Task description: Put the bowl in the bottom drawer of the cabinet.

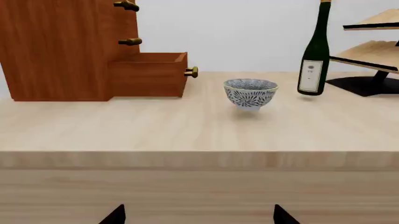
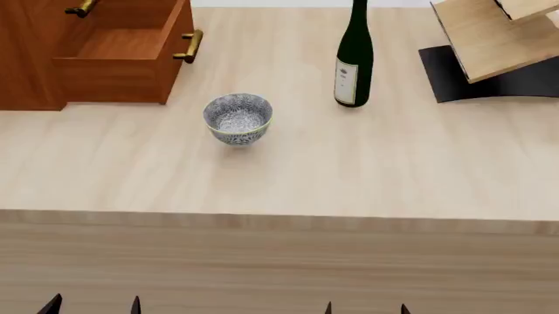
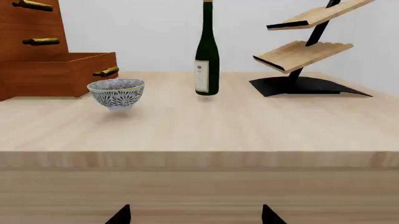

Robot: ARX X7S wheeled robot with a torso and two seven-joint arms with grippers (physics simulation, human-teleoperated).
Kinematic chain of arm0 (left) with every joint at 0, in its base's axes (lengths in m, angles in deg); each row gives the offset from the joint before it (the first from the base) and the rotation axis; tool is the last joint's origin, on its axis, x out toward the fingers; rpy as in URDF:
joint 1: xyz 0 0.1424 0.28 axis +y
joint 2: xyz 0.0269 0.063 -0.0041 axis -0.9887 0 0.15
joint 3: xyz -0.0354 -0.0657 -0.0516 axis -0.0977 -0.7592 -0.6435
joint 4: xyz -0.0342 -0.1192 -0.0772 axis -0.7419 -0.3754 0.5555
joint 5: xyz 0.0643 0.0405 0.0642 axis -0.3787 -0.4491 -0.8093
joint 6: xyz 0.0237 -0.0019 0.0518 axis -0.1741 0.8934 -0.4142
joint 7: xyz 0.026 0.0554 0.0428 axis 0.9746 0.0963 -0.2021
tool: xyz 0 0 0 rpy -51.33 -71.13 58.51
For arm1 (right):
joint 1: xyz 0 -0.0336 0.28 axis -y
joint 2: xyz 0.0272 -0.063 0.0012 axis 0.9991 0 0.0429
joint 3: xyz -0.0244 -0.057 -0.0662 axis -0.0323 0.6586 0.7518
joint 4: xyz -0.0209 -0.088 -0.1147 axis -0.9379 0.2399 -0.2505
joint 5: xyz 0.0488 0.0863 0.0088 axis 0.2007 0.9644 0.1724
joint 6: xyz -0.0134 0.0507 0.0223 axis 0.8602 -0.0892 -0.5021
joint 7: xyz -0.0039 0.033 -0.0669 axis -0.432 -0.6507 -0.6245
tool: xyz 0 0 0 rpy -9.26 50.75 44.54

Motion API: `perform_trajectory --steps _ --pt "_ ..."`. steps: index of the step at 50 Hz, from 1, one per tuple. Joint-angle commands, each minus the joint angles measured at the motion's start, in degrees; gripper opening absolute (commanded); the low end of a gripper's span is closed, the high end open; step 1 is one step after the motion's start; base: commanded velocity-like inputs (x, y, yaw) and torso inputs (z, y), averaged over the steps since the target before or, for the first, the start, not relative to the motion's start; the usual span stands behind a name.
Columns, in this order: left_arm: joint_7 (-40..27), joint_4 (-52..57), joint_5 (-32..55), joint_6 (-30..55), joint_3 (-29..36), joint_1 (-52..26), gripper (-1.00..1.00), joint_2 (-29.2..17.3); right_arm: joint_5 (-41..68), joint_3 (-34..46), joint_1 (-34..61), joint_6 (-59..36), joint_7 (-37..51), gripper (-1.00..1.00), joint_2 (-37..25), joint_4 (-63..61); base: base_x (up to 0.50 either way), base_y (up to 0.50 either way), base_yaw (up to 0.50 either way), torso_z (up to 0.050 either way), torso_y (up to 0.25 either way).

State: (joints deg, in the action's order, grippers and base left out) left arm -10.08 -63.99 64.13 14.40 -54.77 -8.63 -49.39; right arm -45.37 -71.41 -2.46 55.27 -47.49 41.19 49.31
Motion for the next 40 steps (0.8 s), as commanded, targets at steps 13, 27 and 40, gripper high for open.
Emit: perform_trajectory --steps 13,27,40 --pt "-1.9 0.6 3.3 0.5 3.6 0.1 1.00 -3.2 4.0 3.2 0.0 2.7 3.4 1.00 -2.7 3.1 0.00 0.00 0.00 0.000 0.000" --pt "-2.9 4.6 5.7 3.9 4.6 1.1 1.00 -4.5 5.3 5.0 -0.5 2.3 4.7 1.00 -3.9 1.5 0.00 0.00 0.00 0.028 0.000" --pt "-4.1 5.7 7.2 4.2 4.8 1.3 1.00 -5.3 6.0 6.4 -0.2 1.8 5.7 1.00 -4.7 0.9 0.00 0.00 0.00 0.050 0.000"
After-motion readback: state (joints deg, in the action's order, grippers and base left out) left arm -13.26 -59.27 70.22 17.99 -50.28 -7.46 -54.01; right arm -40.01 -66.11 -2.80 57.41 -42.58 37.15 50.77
